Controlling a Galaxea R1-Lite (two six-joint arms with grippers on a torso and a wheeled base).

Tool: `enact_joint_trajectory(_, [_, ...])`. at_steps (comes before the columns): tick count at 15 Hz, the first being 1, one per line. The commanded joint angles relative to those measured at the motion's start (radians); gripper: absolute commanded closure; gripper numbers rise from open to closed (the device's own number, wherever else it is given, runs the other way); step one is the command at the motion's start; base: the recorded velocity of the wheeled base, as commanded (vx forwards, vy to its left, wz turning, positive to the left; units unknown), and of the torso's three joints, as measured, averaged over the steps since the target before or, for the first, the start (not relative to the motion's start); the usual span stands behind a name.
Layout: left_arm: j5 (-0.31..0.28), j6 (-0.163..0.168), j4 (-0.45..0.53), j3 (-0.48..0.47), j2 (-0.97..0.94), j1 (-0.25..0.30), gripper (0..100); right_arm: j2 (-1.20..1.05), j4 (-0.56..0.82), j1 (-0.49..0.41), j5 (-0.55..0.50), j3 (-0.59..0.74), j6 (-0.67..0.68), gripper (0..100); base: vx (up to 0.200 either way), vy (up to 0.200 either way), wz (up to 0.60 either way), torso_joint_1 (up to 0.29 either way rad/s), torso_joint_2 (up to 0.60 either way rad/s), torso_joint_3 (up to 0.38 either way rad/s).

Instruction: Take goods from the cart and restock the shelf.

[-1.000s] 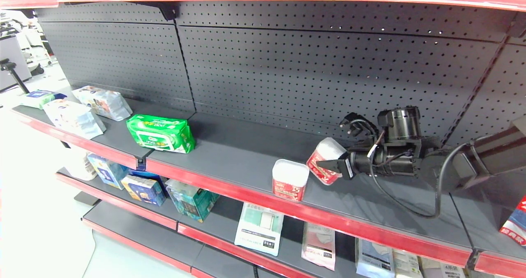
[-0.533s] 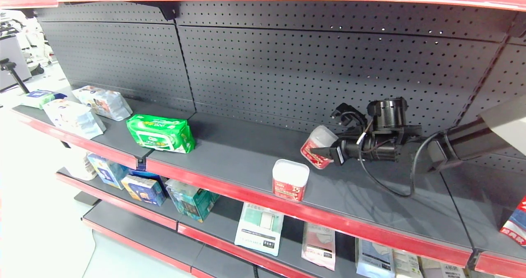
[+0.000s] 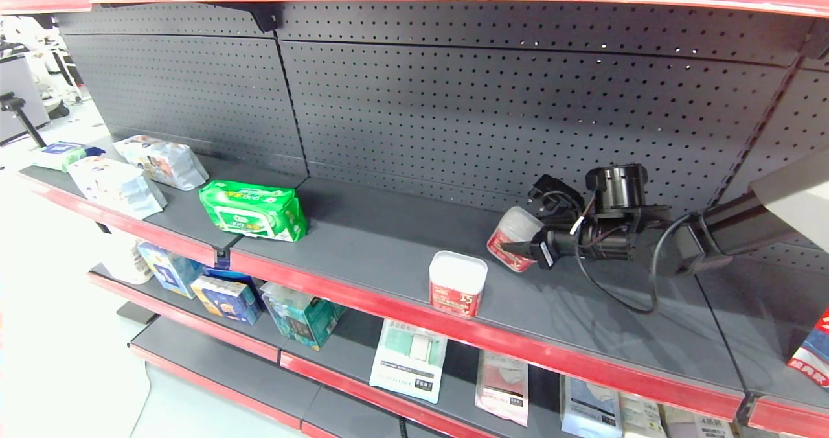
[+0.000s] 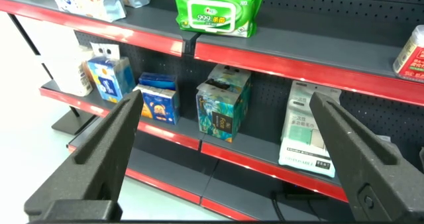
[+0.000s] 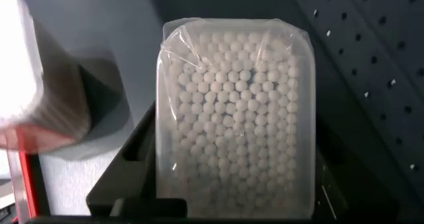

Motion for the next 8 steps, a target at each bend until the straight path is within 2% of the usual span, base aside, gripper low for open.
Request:
enact_joint_trajectory(1, [0.000, 0.000, 0.000, 0.000, -0.001, -0.001, 0, -0.012, -0.001, 0.004, 0.000, 0.016, -0.001, 100, 0.000, 0.000, 0.00, 0.000, 0.00, 0.000])
enact_joint_trajectory(8, [0.000, 0.000, 0.000, 0.000, -0.001, 0.000, 0, -0.012, -0.001, 0.016, -0.003, 0.051, -0.001, 100, 0.000, 0.000, 0.00, 0.000, 0.00, 0.000])
